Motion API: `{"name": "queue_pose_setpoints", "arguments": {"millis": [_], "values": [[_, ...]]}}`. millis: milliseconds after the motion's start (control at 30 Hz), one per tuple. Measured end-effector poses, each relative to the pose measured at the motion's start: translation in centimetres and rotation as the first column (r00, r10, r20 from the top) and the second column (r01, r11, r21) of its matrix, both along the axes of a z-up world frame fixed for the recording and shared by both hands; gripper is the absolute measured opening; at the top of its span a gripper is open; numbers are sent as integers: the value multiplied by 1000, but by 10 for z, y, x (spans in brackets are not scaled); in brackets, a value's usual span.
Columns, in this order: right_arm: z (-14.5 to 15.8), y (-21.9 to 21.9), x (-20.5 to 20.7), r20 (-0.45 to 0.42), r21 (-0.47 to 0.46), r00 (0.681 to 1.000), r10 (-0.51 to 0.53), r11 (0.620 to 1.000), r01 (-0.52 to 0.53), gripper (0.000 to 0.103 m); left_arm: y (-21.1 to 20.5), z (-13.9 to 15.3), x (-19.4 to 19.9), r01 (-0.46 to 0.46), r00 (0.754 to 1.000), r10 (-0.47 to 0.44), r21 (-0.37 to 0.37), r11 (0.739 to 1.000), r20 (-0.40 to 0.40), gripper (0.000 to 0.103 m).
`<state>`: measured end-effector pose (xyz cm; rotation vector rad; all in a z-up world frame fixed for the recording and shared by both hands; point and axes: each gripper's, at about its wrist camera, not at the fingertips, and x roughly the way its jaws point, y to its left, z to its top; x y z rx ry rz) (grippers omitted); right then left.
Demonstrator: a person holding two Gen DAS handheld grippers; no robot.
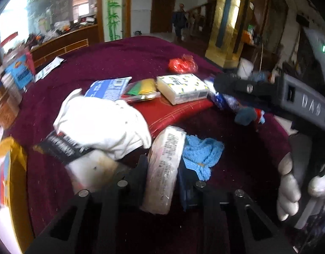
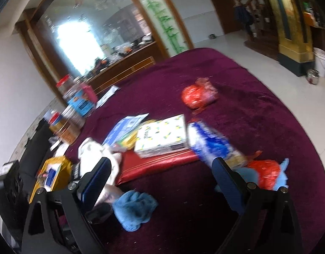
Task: Organize soft objects
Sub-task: 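Grasp the roll package with the left tool while right tool grasps blue fuzzy cloth, then place the roll package in the tray with the left tool while right tool lifts cloth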
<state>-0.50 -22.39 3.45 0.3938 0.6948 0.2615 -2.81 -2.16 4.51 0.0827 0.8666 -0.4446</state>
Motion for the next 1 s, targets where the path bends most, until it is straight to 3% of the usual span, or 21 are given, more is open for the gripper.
{"name": "queue_pose_setpoints", "arguments": {"millis": [200, 433, 567, 633, 733, 867, 1000], "values": [[-7, 38, 2, -47, -66, 985, 168, 983, -171, 95, 40, 18, -23, -72, 997, 72, -116, 991, -2, 21], [-23, 63, 3, -123, -127, 959, 255, 954, -270, 94, 105, 53, -60, -160, 984, 173, -220, 962, 44, 21], [-30, 71, 3, -154, -162, 950, 273, 941, -297, 78, 152, 68, -80, -249, 957, 274, -217, 944, 93, 21], [-33, 75, 2, -167, -184, 947, 274, 935, -303, 56, 175, 70, -87, -296, 941, 324, -225, 928, 101, 21], [-33, 76, -1, -159, -210, 953, 258, 934, -288, 45, 214, 67, -99, -373, 909, 408, -265, 889, 88, 21], [-27, 83, -10, -151, -281, 963, 223, 924, -258, 40, 256, 62, -113, -451, 871, 489, -311, 837, 54, 21], [-5, 93, -34, -118, -315, 967, 226, 915, -252, 40, 284, 53, -116, -481, 856, 516, -308, 821, 38, 21]]}}
